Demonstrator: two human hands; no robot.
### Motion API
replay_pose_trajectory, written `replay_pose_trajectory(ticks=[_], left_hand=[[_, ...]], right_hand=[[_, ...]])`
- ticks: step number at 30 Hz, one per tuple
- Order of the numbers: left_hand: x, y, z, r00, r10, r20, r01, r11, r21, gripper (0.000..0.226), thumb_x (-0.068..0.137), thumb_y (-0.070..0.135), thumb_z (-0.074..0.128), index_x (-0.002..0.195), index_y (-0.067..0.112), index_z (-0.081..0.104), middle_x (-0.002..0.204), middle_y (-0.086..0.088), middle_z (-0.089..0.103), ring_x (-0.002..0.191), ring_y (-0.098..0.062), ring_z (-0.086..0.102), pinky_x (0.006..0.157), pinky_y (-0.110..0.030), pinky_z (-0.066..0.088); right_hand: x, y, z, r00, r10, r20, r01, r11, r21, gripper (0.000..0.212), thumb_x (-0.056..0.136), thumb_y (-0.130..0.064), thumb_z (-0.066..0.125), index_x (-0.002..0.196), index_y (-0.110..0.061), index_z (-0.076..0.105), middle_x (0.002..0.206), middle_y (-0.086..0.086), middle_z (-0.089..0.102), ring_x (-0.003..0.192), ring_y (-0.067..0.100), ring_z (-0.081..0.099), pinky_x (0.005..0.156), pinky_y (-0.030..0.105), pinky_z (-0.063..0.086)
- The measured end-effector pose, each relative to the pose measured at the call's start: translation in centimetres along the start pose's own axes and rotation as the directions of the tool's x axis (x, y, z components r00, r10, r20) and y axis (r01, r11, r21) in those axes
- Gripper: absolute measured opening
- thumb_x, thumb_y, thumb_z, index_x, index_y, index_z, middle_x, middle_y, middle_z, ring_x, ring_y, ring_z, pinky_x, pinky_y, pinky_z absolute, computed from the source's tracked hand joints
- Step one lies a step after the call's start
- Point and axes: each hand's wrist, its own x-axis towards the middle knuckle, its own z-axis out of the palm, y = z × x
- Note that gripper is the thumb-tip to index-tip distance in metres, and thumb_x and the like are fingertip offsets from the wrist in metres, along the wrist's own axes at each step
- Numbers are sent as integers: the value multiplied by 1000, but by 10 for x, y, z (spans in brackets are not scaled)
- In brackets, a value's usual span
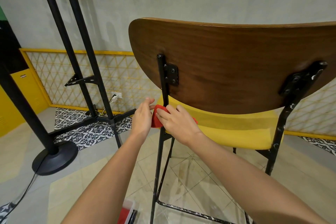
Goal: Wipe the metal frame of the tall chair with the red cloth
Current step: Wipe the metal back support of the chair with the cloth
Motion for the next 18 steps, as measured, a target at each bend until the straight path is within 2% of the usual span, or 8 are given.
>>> replay_pose_trajectory(ticks=[2, 5, 7, 9, 11, 15, 18], left_hand=[[0, -2, 0, 1000, -1, 1, 1, 1000, -6, 46, 99, 45, 24, 120, 27, 60, 114, 2, 62, 112, -16, 54, 97, -34, 40], [0, 0, 0, 1000, -9, 9, 10, 1000, -19, 43, 99, 43, 25, 116, 27, 62, 115, 1, 63, 111, -16, 56, 97, -34, 44], [0, 3, 1, 1000, 1, 6, -1, 999, -34, 43, 99, 41, 26, 114, 25, 63, 115, 1, 64, 110, -16, 58, 99, -36, 45], [0, 3, 1, 1000, 6, 4, -5, 999, -35, 44, 100, 41, 25, 116, 24, 62, 112, 2, 64, 110, -15, 57, 98, -33, 43], [0, 2, 1, 1000, 7, 6, -6, 1000, -21, 45, 100, 42, 24, 118, 25, 61, 112, 3, 63, 111, -15, 55, 95, -31, 39], [-2, 0, 1, 1000, 2, 15, -2, 1000, -10, 45, 99, 42, 26, 123, 24, 60, 111, 2, 62, 113, -16, 53, 101, -36, 36], [-4, -1, -1, 999, 6, 33, -5, 1000, -4, 44, 99, 41, 27, 124, 24, 59, 112, 2, 61, 115, -17, 53, 105, -38, 36]], right_hand=[[-1, 0, 2, 1000, -2, -16, 2, 1000, 11, 32, 85, -13, 52, 115, -18, 62, 113, -4, 60, 95, 17, 53, 65, 29, 40], [0, 5, -1, 990, 88, -109, -79, 994, 81, 37, 84, -9, 37, 106, -18, 64, 103, -4, 61, 87, 18, 55, 63, 29, 42], [-2, 9, 0, 979, 131, -158, -111, 985, 130, 31, 82, -9, 43, 104, -16, 64, 100, -2, 61, 83, 20, 56, 62, 31, 43], [-3, 11, 4, 979, 125, -161, -103, 985, 139, 26, 81, -10, 54, 103, -17, 64, 99, -1, 61, 83, 20, 56, 63, 31, 44], [-5, 9, 7, 984, 102, -144, -81, 986, 145, 26, 80, -9, 52, 101, -18, 64, 97, -2, 61, 82, 20, 55, 62, 31, 45], [-10, -2, 10, 996, 51, -80, -36, 984, 172, 24, 72, -10, 64, 94, -20, 66, 93, -3, 58, 79, 18, 55, 59, 29, 42], [-16, -5, 13, 985, 119, -124, -85, 964, 252, 23, 75, -8, 57, 93, -18, 67, 95, -1, 61, 78, 20, 57, 58, 30, 43]])
